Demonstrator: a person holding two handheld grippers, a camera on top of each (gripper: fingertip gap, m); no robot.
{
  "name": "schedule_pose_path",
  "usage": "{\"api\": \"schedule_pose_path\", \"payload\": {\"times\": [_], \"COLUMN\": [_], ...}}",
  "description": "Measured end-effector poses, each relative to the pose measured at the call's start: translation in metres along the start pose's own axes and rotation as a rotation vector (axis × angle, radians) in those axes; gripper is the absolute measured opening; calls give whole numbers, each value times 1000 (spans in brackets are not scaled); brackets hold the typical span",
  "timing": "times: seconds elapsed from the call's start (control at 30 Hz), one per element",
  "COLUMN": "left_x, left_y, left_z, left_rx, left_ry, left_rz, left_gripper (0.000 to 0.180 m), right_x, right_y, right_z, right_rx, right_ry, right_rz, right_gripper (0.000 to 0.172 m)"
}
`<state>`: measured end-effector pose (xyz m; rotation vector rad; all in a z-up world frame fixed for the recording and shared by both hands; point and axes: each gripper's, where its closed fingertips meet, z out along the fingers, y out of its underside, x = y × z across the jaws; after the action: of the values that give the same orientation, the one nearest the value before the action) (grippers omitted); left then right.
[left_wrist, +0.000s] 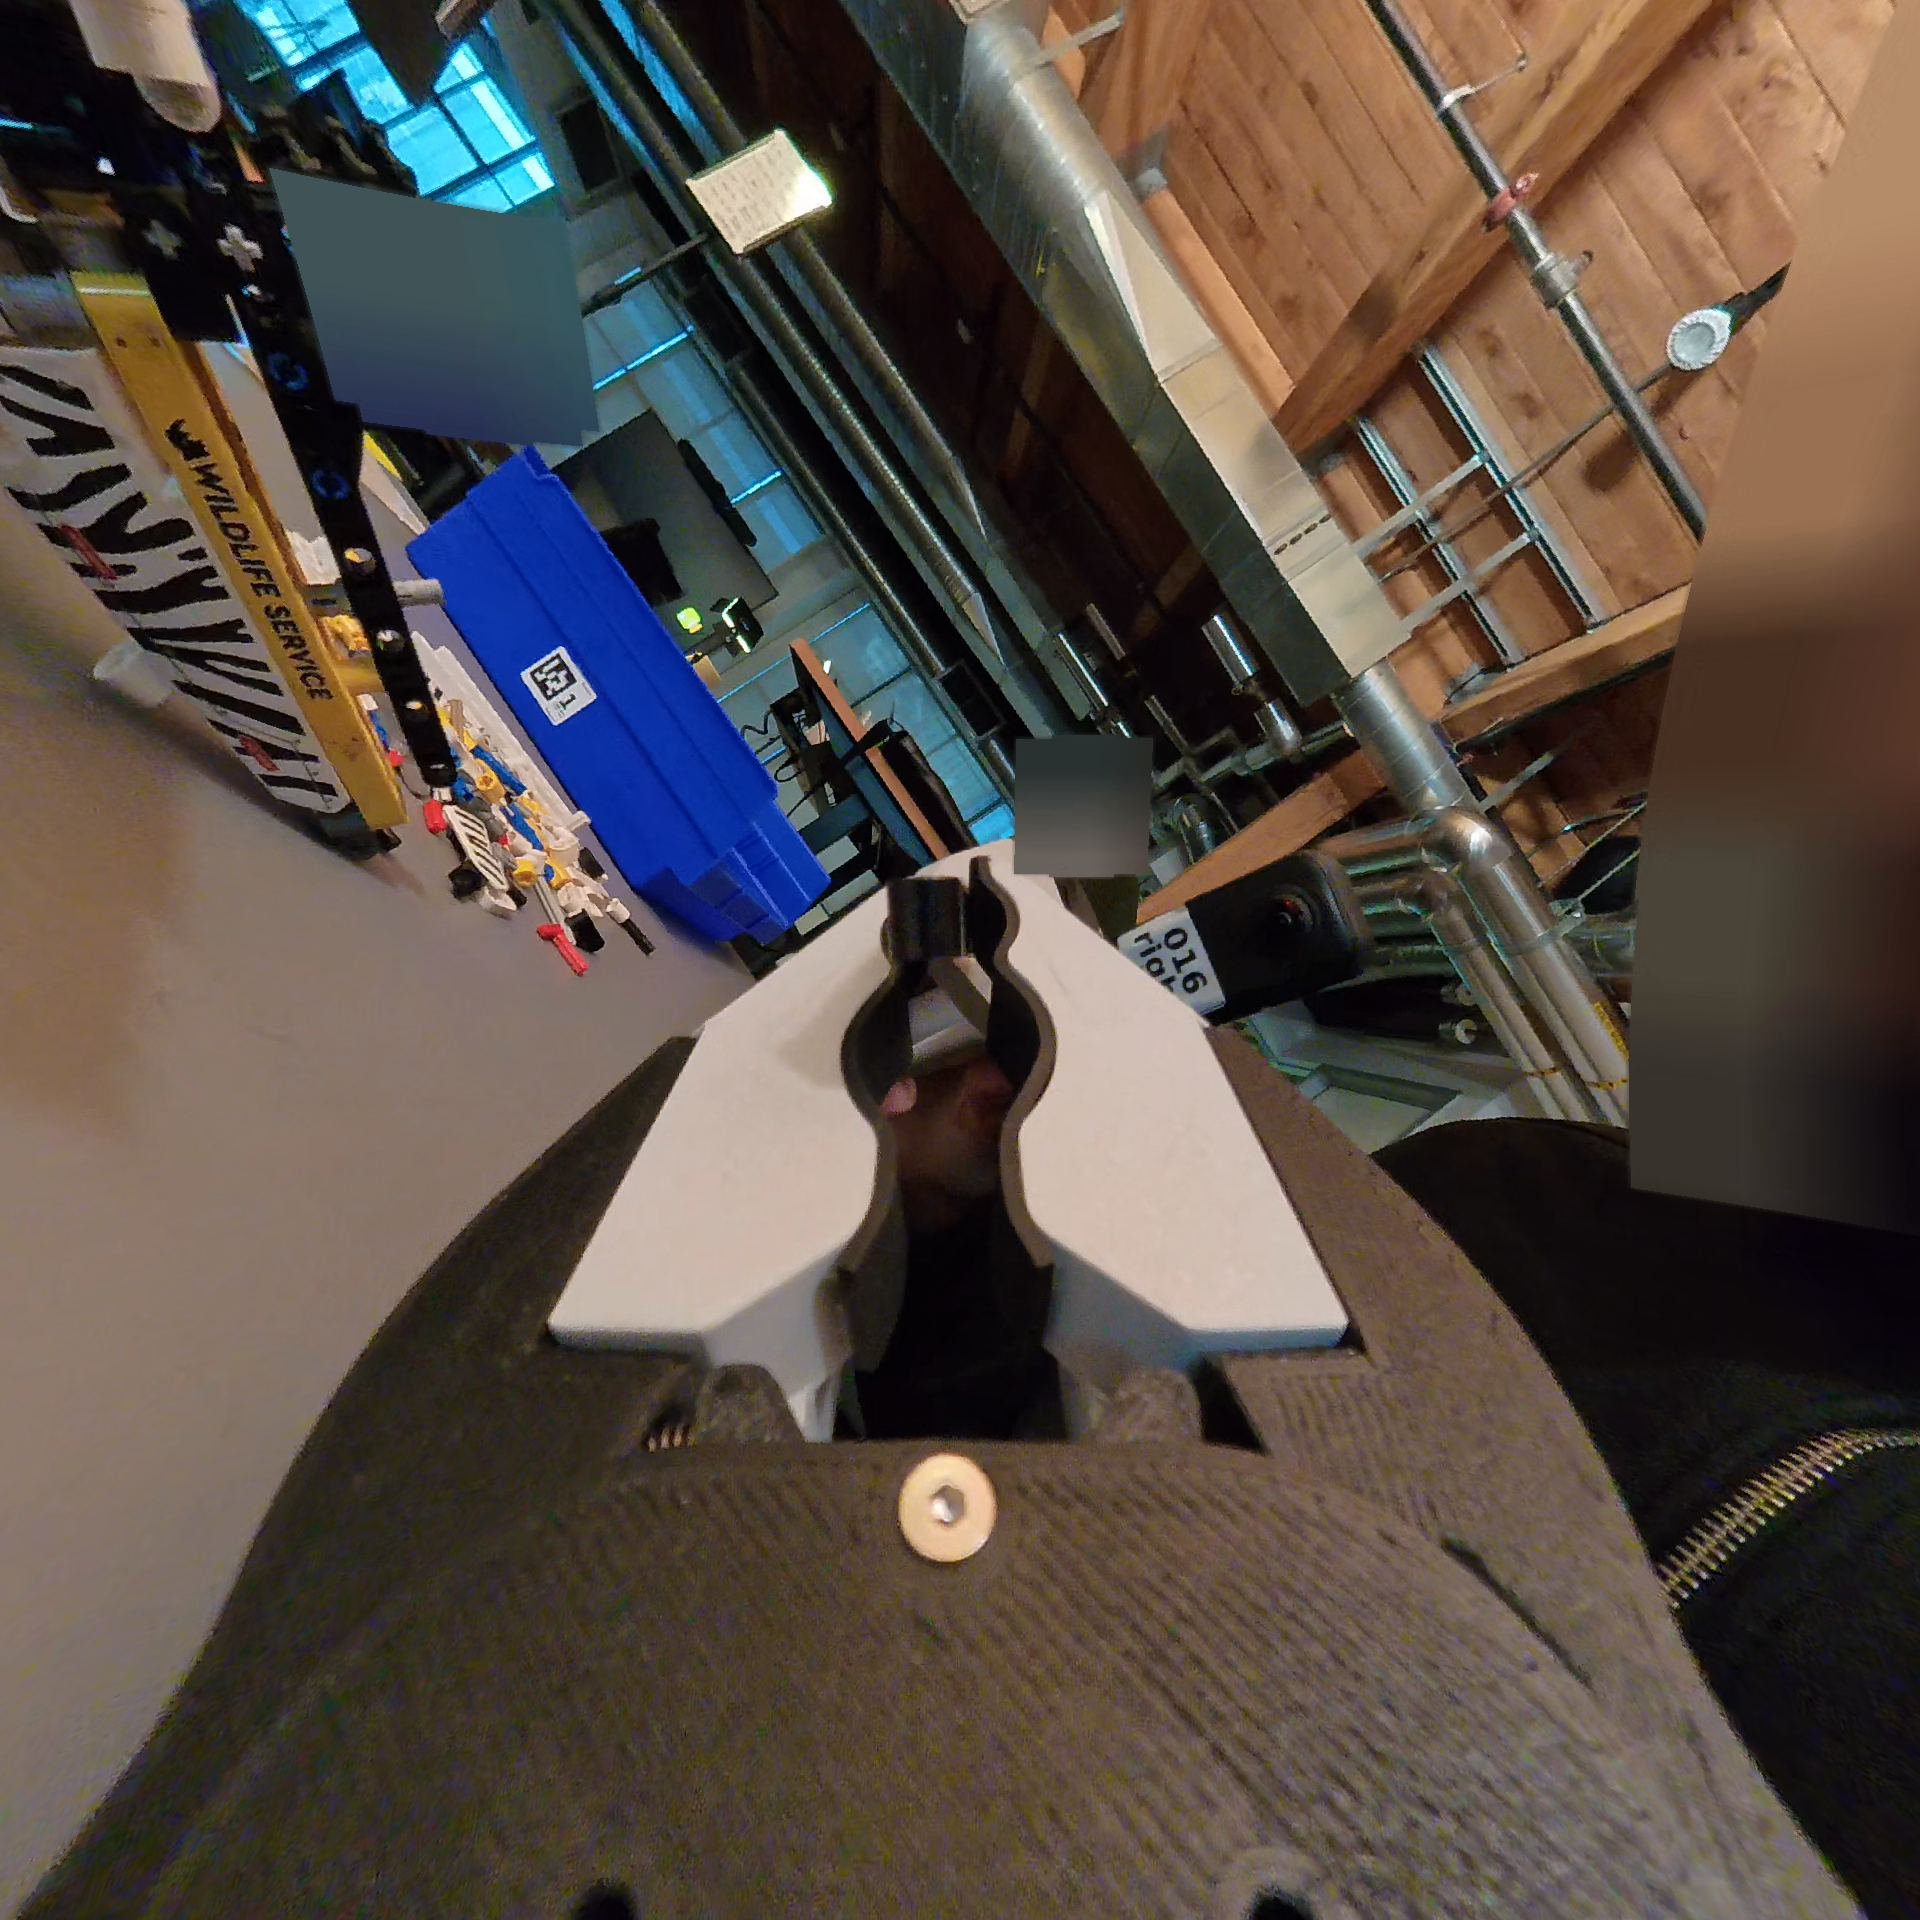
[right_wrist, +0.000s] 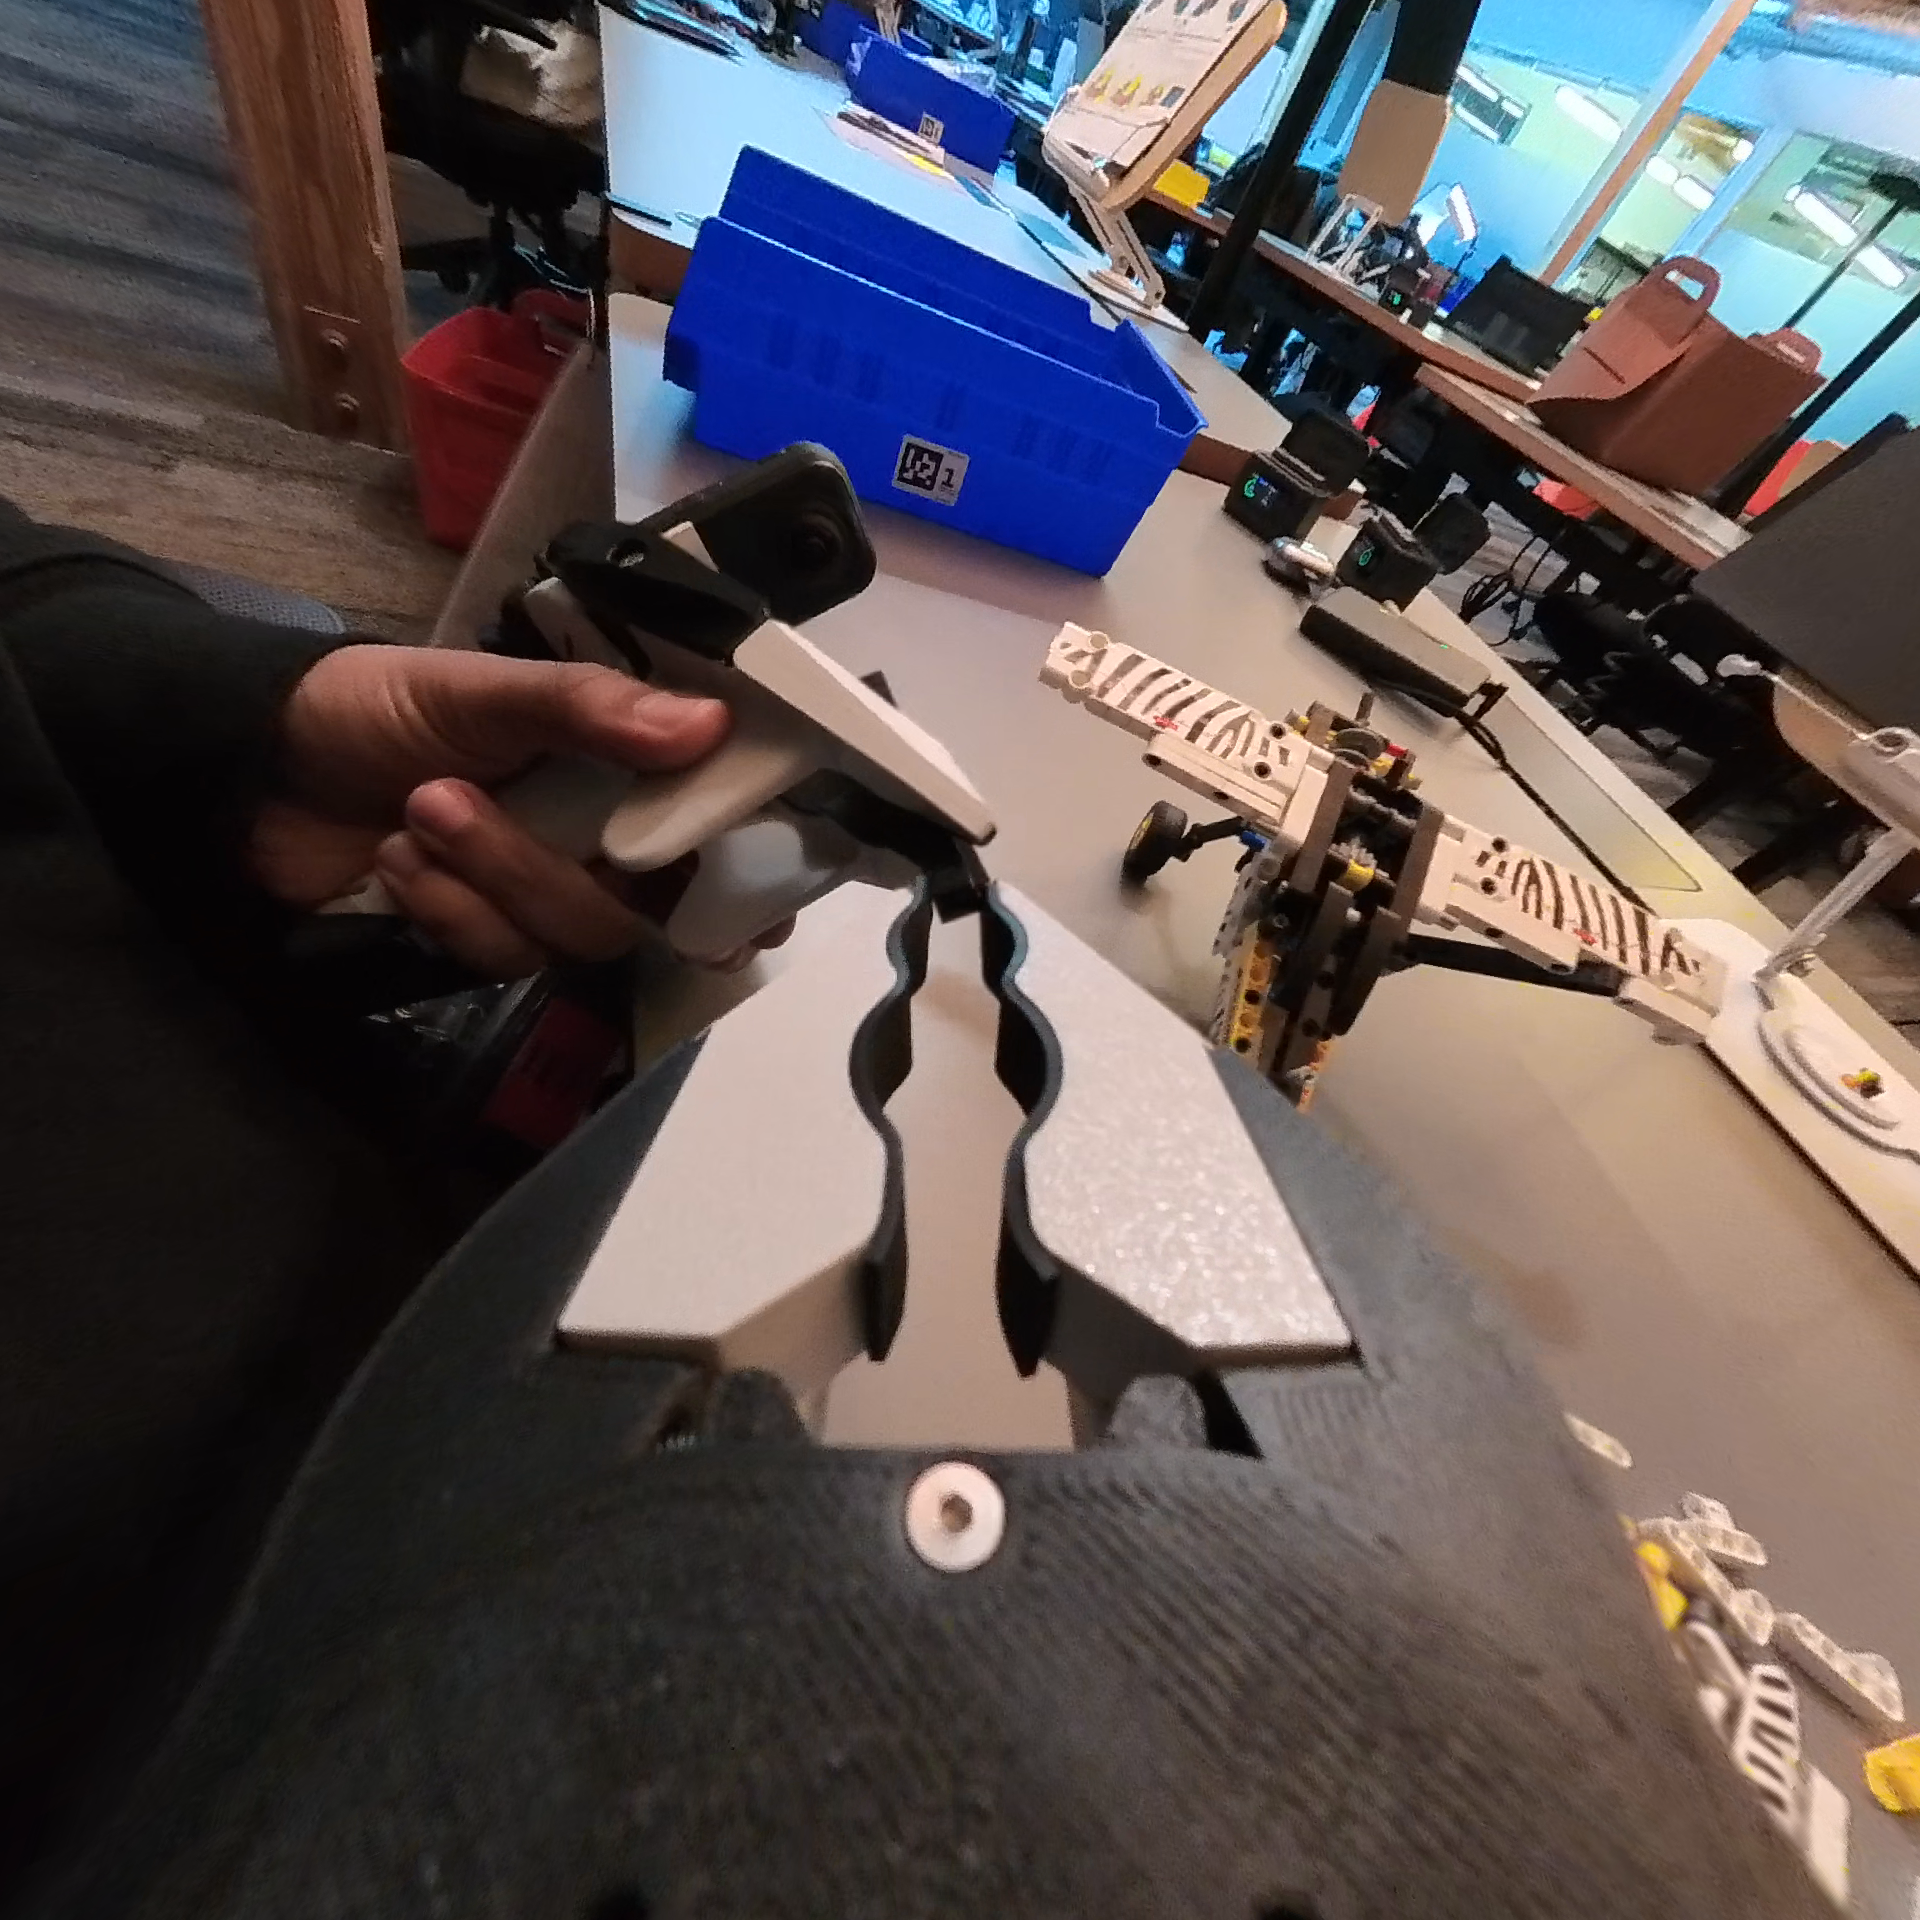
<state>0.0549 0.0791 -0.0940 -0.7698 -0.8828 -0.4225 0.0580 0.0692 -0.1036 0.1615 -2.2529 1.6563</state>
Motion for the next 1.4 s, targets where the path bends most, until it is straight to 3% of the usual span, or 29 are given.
{"api": "schedule_pose_path", "payload": {"times": [0.13,0.23,0.3,0.43,0.5,0.6,0.73,1.0,1.23,1.4], "left_x": [-3,-3,-3,-4,-5,-6,-8,-3,3,10], "left_y": [-2,-2,1,5,5,5,8,11,3,-32], "left_z": [-1,-1,1,3,3,4,6,9,7,-12], "left_rx": [13,4,-6,-21,-22,-23,-35,-55,-56,40], "left_ry": [-13,-9,-4,0,1,-8,-19,-14,-39,-128], "left_rz": [2,0,-6,-22,-25,-19,-2,35,162,374], "left_gripper": [16,17,17,15,15,14,13,13,15,16], "right_x": [27,78,119,172,172,168,167,161,148,126], "right_y": [-2,20,57,153,186,208,208,196,138,95], "right_z": [-14,-42,-74,-176,-202,-212,-204,-189,-133,-80], "right_rx": [23,-60,-217,-720,-859,-912,-930,-814,-503,-267], "right_ry": [120,334,545,993,1043,1059,1042,985,816,638], "right_rz": [54,141,198,212,263,281,195,284,321,376], "right_gripper": [7,6,7,7,7,6,8,42,44,44]}}
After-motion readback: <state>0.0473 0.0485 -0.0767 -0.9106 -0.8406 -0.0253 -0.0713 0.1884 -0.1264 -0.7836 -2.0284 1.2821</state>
